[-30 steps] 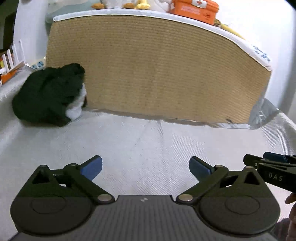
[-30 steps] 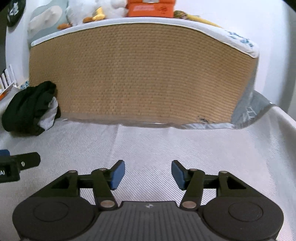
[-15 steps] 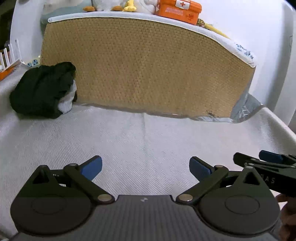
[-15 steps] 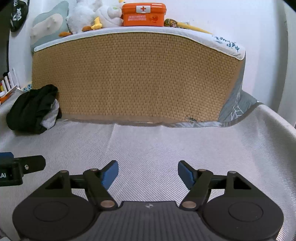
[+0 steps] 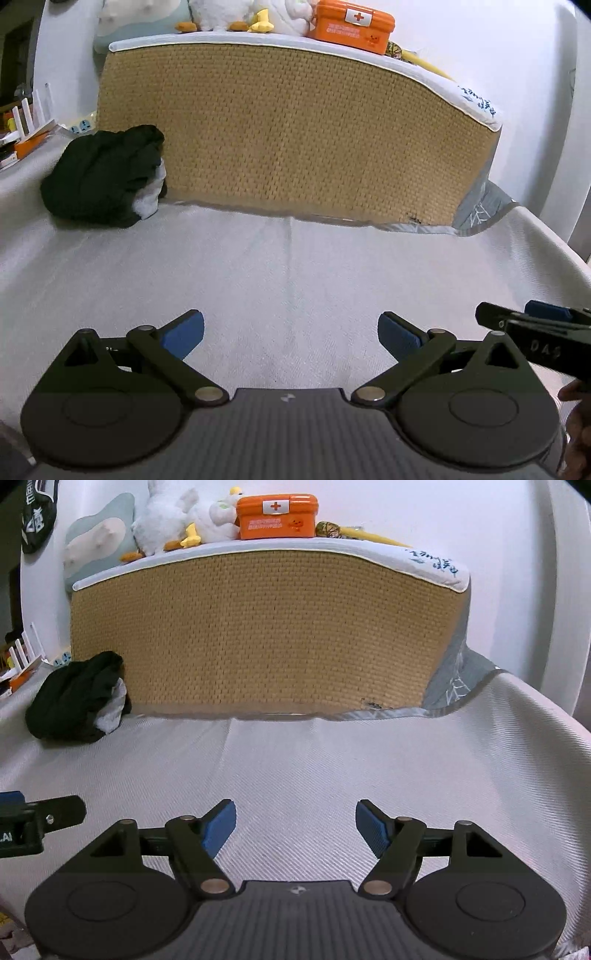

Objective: Fold clothes

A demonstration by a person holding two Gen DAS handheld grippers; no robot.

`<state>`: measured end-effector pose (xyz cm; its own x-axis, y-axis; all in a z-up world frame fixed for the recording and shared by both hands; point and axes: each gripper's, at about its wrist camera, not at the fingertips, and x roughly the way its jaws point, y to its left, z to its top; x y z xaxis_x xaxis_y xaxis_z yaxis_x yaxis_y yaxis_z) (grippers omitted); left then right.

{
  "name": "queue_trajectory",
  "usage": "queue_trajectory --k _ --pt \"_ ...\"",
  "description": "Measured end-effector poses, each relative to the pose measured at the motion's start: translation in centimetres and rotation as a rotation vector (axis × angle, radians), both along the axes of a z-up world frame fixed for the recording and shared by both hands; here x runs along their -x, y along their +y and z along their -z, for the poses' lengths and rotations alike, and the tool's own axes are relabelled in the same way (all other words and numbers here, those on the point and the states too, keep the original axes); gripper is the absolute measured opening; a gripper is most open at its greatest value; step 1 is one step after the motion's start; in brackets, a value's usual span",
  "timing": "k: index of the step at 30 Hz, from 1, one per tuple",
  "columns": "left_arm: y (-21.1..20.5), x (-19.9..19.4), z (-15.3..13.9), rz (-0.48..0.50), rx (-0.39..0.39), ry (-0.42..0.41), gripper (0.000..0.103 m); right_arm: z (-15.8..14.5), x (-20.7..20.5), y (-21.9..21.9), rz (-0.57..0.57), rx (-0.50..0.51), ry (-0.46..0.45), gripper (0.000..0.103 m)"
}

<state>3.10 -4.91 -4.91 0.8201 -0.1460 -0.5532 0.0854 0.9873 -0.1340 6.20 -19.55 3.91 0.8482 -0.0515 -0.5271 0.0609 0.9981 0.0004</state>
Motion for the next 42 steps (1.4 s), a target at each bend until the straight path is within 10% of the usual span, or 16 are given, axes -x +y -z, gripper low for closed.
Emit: queue_trajectory --k 42 --pt "-1.3 9.4 -1.2 -0.037 -0.126 -0.043 0.103 0.1 8.8 2.1 -0.038 0.068 -0.022 0.082"
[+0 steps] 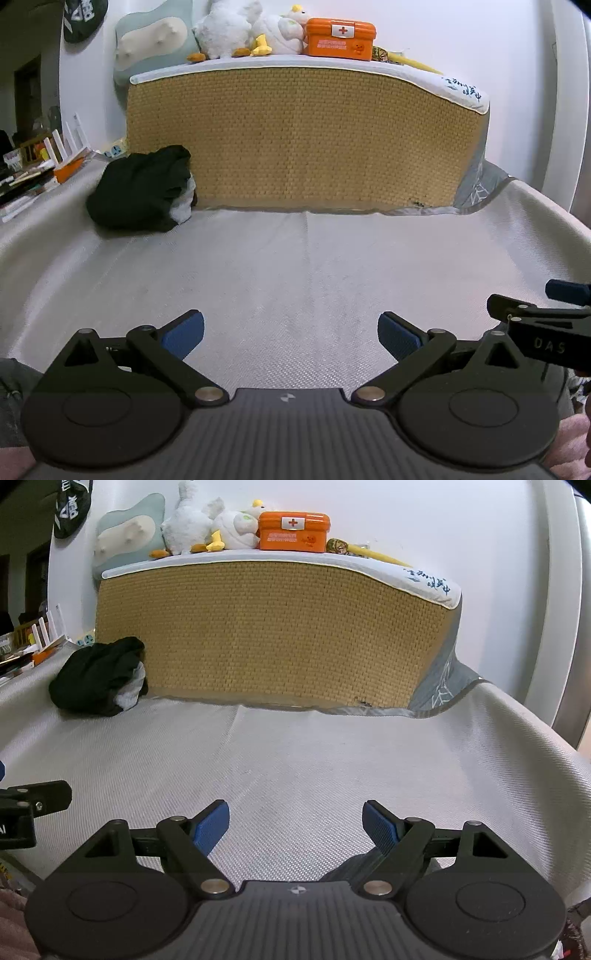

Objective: Fold clothes

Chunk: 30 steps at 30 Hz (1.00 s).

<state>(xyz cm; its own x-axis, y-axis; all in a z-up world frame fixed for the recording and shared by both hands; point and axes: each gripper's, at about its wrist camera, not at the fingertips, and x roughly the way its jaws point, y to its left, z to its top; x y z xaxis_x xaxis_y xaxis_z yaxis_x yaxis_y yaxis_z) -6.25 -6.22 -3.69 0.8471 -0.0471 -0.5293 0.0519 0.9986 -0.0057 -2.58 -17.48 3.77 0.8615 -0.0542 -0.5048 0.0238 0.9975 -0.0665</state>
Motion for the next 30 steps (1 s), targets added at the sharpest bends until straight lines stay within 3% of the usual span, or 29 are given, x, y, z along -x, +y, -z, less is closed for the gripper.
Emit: queue_trajectory --k 15,30 --pt "-0.6 1.7 -0.7 -0.017 -0.026 -0.028 0.103 -0.2 1.2 0.1 -0.005 0.007 -0.008 0.082" --pt "-0.1 2.5 -0.4 -0.017 0.007 -0.004 0.103 -0.7 2.2 0.7 -0.015 0.009 -0.023 0.083"
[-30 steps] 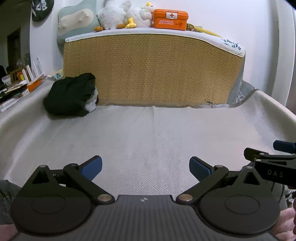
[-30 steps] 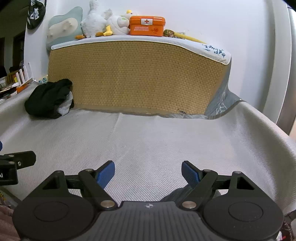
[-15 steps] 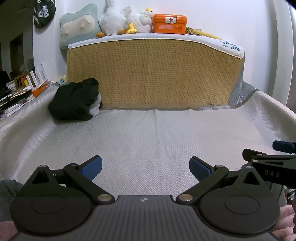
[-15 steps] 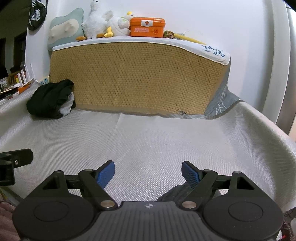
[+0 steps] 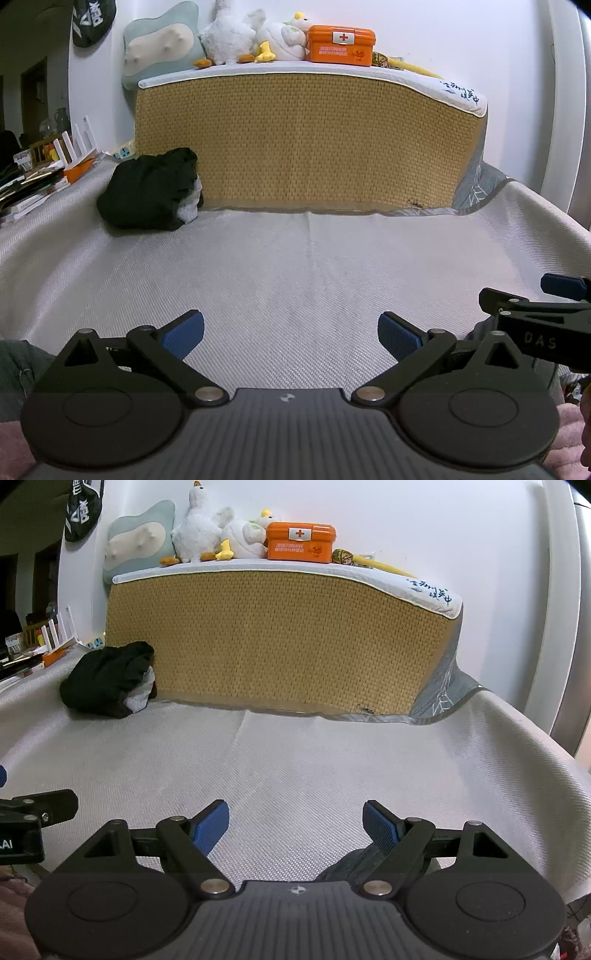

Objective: Fold clothes

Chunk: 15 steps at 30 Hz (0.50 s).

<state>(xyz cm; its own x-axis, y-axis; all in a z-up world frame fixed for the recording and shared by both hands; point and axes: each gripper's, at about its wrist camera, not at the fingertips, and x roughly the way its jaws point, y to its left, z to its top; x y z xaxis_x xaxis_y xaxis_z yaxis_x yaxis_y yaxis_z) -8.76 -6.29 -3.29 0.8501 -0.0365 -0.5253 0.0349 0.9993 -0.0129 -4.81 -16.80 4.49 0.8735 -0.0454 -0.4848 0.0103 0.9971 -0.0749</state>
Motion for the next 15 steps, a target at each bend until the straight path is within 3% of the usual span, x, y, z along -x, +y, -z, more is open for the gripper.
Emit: queue_trajectory --k 15 --pt "0.21 0.77 0.06 -0.008 0.012 0.019 0.103 -0.34 1.00 -0.02 0.012 -0.006 -0.012 0.083"
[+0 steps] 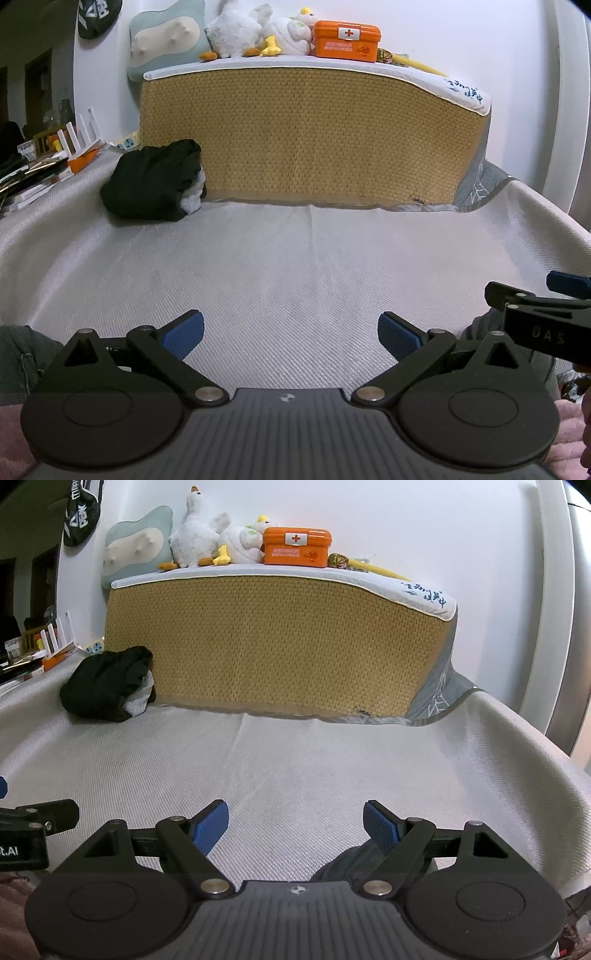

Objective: Fold clothes

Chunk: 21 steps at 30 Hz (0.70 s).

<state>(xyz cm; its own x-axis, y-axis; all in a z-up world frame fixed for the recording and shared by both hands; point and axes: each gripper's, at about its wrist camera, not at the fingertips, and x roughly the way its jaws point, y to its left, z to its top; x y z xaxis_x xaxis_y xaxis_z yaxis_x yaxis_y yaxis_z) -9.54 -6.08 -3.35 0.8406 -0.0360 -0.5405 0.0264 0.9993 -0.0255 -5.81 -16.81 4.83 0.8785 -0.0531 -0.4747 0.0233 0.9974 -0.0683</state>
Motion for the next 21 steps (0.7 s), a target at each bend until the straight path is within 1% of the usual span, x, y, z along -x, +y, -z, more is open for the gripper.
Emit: queue_trajectory --k 21 --pt "0.36 -0.19 0.90 -0.001 0.010 0.035 0.103 0.91 -0.21 0.36 -0.002 0.005 0.028 0.083"
